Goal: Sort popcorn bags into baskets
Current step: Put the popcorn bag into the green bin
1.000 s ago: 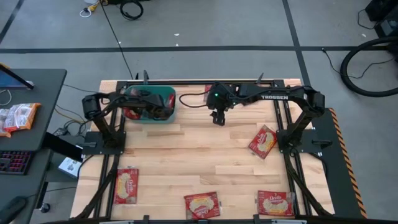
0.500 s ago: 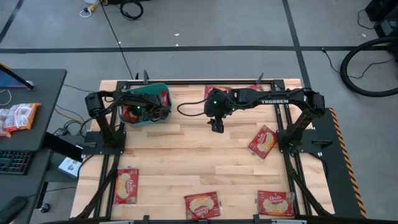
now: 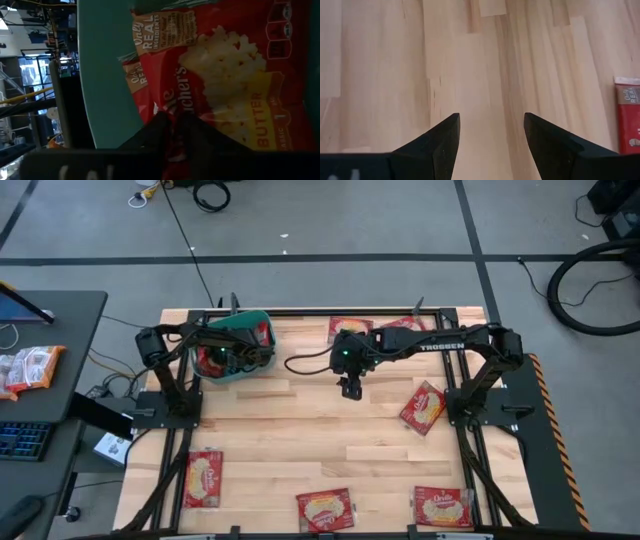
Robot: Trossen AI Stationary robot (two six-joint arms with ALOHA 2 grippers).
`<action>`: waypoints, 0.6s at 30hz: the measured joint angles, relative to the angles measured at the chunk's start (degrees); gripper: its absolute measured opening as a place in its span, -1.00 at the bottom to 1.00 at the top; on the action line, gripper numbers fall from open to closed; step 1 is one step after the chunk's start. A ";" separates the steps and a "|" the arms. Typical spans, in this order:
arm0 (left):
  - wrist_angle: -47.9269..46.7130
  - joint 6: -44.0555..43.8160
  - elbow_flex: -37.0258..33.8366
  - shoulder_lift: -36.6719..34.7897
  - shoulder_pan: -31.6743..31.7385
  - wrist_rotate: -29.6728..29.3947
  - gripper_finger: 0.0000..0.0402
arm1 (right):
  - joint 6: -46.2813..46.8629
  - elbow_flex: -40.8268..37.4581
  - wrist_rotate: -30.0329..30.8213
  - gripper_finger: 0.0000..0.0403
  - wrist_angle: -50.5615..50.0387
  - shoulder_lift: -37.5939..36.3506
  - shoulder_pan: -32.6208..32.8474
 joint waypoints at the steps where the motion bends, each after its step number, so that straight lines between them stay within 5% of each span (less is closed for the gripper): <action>1: -0.22 0.00 0.00 0.00 0.00 0.04 -0.60 | 0.01 0.00 0.01 0.12 0.00 0.00 0.00; 12: -7.60 0.52 5.88 -3.47 -1.20 3.15 -0.26 | 1.79 0.00 0.11 0.12 -0.73 0.00 0.00; 18: 6.85 11.47 11.91 -5.42 -1.53 9.72 -0.27 | 2.97 0.00 0.07 0.12 -1.01 0.00 0.00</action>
